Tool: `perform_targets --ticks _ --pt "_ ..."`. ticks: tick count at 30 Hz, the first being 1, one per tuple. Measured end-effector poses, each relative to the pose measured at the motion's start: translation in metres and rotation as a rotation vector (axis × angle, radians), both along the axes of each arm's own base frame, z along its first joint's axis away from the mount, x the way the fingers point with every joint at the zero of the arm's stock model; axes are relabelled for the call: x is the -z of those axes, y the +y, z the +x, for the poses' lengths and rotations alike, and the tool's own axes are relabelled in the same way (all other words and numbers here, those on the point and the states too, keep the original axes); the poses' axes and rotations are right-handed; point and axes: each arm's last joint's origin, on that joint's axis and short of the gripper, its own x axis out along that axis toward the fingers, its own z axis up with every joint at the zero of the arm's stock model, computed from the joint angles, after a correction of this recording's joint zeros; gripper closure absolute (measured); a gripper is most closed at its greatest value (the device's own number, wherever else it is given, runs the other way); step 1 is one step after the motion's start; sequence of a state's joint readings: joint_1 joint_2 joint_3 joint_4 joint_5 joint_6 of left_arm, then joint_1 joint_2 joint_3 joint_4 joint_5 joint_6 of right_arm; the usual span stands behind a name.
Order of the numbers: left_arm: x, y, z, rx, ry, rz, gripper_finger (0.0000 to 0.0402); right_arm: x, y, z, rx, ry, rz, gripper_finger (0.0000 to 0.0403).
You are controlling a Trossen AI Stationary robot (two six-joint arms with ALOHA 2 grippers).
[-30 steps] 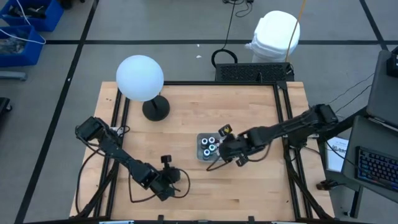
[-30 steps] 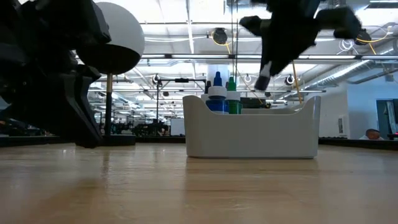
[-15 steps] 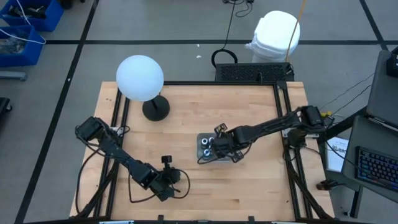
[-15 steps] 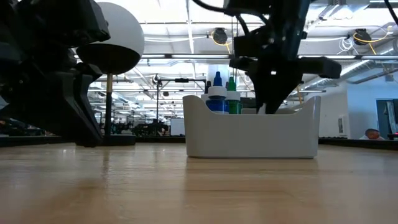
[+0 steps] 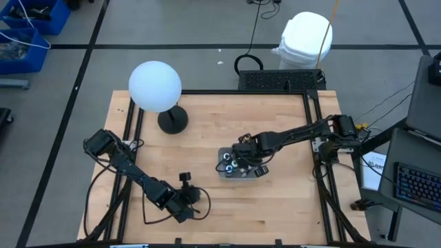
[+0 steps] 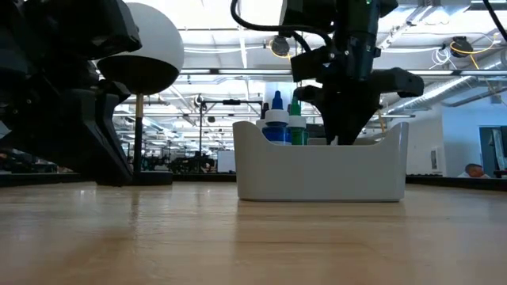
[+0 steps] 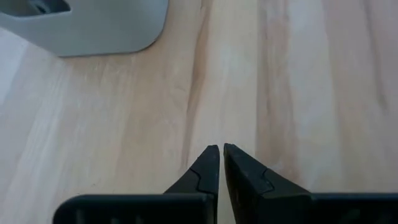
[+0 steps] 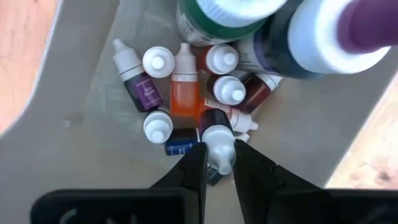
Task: Pick & Place food coloring
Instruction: Put the small dark purple food coloring bottle into the gray bin
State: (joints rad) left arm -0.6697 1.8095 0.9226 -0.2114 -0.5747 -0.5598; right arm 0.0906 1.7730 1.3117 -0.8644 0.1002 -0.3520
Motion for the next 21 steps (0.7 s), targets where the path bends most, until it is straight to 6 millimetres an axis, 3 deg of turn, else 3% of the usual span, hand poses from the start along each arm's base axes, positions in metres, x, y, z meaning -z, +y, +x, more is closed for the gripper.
perform_targets --ticks 12,21 --pt "-0.002 -0.004 0.004 0.041 -0.029 -0.031 0.0369 0.017 -0.007 0.007 0.015 0.032 -0.03 0.035" --pt "-0.002 -0.004 0.004 0.072 -0.019 -0.003 0.0369 0.013 -0.007 0.008 0.052 -0.007 -0.031 0.0299"
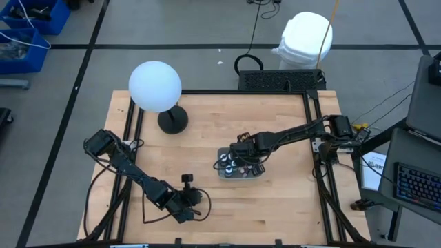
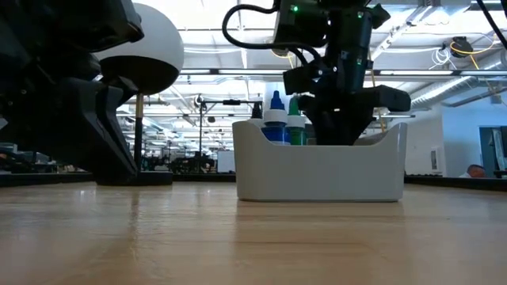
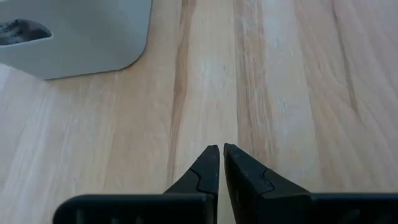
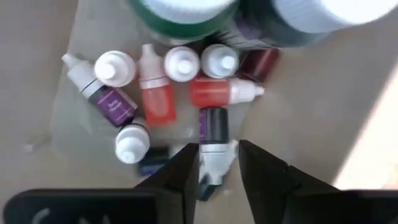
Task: Pick & Place food coloring
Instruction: Put the small dark purple food coloring bottle into the gray bin, then return to Home Position
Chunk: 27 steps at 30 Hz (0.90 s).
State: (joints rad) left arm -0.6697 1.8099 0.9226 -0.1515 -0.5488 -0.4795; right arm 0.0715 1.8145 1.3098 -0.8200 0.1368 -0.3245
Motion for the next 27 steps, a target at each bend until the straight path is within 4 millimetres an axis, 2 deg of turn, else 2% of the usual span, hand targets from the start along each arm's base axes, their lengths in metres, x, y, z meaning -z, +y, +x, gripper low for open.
perform_targets --ticks 6,8,11,14,18,21,24,27 --pt "0.0 0.003 0.003 -0.005 -0.003 0.004 0.0369 -0.001 0.001 -0.005 0.028 0.036 -0.038 0.0273" --pt "-0.001 0.005 0.006 0.011 -0.012 0.018 0.0369 -0.007 0.002 -0.009 0.038 0.038 -0.066 0.027" --pt "-0.005 0.008 0.013 0.063 -0.042 0.047 0.0369 -0.026 0.004 -0.016 0.062 -0.028 -0.044 0.027" --pt "-0.015 0.012 0.021 0.133 -0.094 0.079 0.0369 -0.058 0.009 -0.026 0.056 -0.163 0.033 0.0278" --pt "-0.05 0.012 0.022 0.286 -0.226 0.17 0.0383 -0.109 0.021 -0.046 -0.032 -0.474 0.2 0.0305" --pt "-0.085 0.016 0.01 0.39 -0.318 0.247 0.0396 -0.136 0.024 -0.074 -0.13 -0.715 0.29 0.034" --pt "-0.125 0.028 -0.011 0.434 -0.452 0.237 0.0396 -0.144 0.02 -0.109 -0.134 -0.839 0.311 0.0383" --pt "-0.149 0.046 -0.039 0.477 -0.554 0.194 0.0397 -0.139 0.014 -0.141 -0.099 -0.93 0.351 0.0397"
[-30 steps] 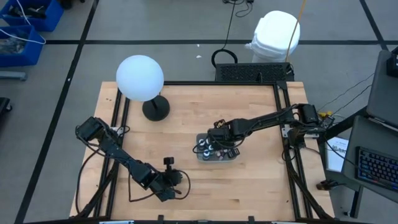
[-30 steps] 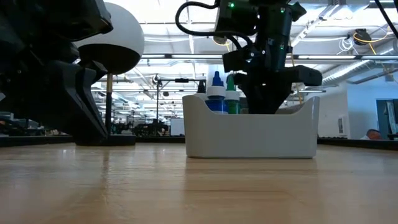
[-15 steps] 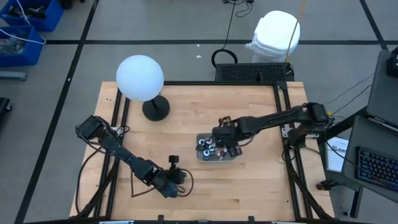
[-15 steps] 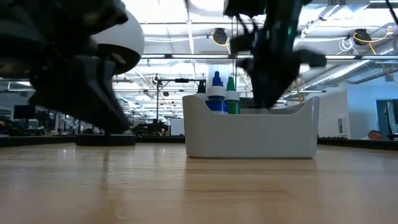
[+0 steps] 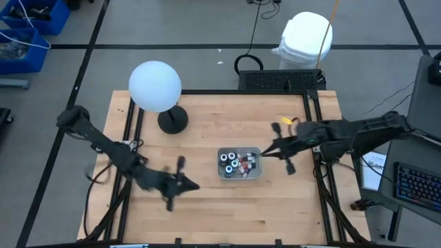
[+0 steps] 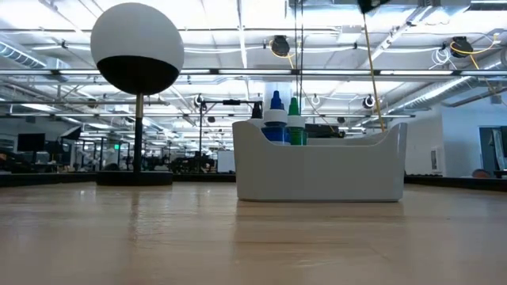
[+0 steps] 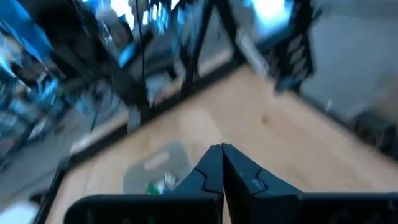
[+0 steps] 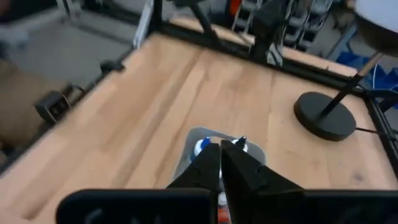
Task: Pick & Place food coloring
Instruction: Return to Home Position
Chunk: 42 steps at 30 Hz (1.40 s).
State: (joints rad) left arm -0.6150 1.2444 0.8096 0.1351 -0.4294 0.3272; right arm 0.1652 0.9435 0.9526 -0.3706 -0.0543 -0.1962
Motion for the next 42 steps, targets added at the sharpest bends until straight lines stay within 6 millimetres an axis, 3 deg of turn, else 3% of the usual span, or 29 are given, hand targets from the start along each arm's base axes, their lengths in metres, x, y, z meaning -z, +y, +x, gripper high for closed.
perform_targets --ticks 4,10,15,18,23,33,42 --pt "-0.008 0.028 -0.033 0.056 -0.175 -0.094 0.0397 0.021 -0.003 -0.03 -0.024 -0.15 0.106 0.0392" --pt "0.019 0.067 -0.08 -0.05 -0.315 -0.253 0.0399 0.058 -0.009 -0.054 -0.013 -0.255 0.133 0.04" --pt "0.043 0.088 -0.106 -0.132 -0.438 -0.303 0.0399 0.065 -0.017 -0.067 0.025 -0.323 0.129 0.0402" --pt "0.055 0.097 -0.114 -0.176 -0.45 -0.315 0.04 0.068 -0.023 -0.074 0.023 -0.349 0.125 0.0402" --pt "0.068 0.1 -0.121 -0.063 -0.435 -0.316 0.04 0.075 -0.034 -0.083 0.092 -0.375 0.159 0.0402" --pt "0.07 0.101 -0.128 -0.026 -0.389 -0.255 0.0401 0.108 -0.038 -0.092 0.095 -0.412 0.197 0.0403" --pt "0.08 0.111 -0.121 0.011 -0.28 -0.278 0.0401 0.139 -0.048 -0.091 0.171 -0.48 0.184 0.0403"
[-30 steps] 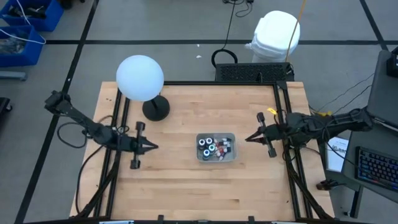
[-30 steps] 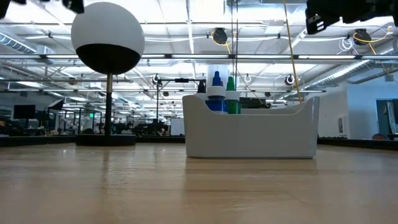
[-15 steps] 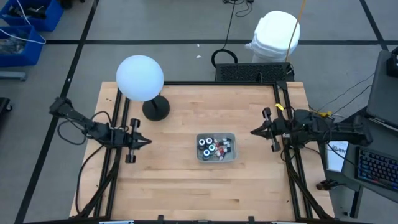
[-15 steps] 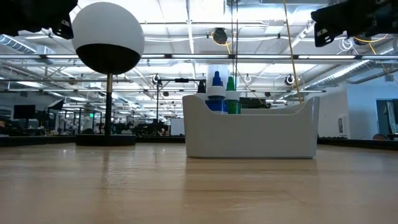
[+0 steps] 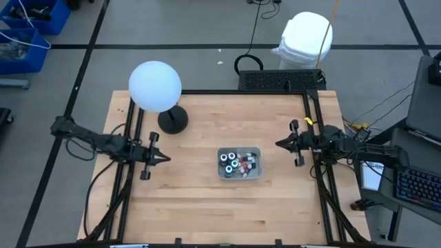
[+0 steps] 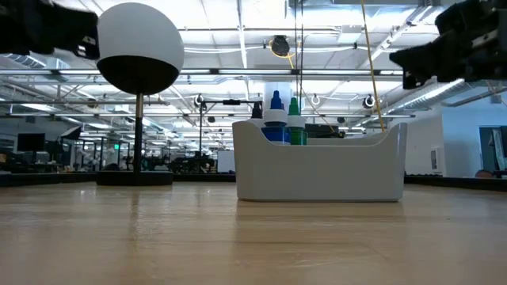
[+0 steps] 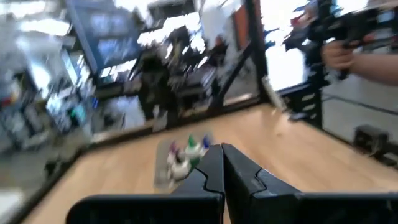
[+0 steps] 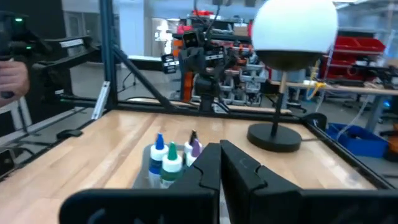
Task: Pick & Place food coloring
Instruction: Return to Home Position
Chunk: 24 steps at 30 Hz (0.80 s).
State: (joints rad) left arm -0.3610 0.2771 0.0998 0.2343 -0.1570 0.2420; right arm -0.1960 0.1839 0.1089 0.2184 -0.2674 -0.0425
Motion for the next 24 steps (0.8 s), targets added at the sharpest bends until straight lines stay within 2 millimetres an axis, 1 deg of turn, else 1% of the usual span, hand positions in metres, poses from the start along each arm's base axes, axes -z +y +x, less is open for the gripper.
perform_targets --ticks 2,4,6,13,16,21,24 --pt "0.004 0.005 0.002 -0.046 0.051 -0.033 0.04 0.005 -0.002 0.0 0.016 -0.009 0.014 0.0403" --pt "0.008 0.009 0.003 -0.07 0.092 -0.07 0.04 0.002 -0.003 0.0 -0.001 -0.044 0.014 0.0403" --pt "0.01 0.011 0.003 -0.058 0.118 -0.08 0.0401 0.002 -0.004 -0.001 -0.024 -0.052 0.012 0.0403" --pt "0.012 0.018 0.005 -0.087 0.13 -0.039 0.04 0.004 -0.007 -0.001 -0.016 -0.045 0.016 0.0403" --pt "0.013 0.019 0.004 -0.072 0.144 -0.03 0.04 0.007 -0.007 -0.001 -0.011 -0.012 0.013 0.0403" --pt "0.01 0.018 0.002 -0.003 0.095 0.042 0.0401 0.008 -0.007 -0.001 -0.011 -0.005 0.013 0.0403" --pt "0.005 0.018 0.0 0.009 0.031 0.084 0.0401 0.005 -0.007 -0.001 -0.007 -0.033 -0.004 0.0403"
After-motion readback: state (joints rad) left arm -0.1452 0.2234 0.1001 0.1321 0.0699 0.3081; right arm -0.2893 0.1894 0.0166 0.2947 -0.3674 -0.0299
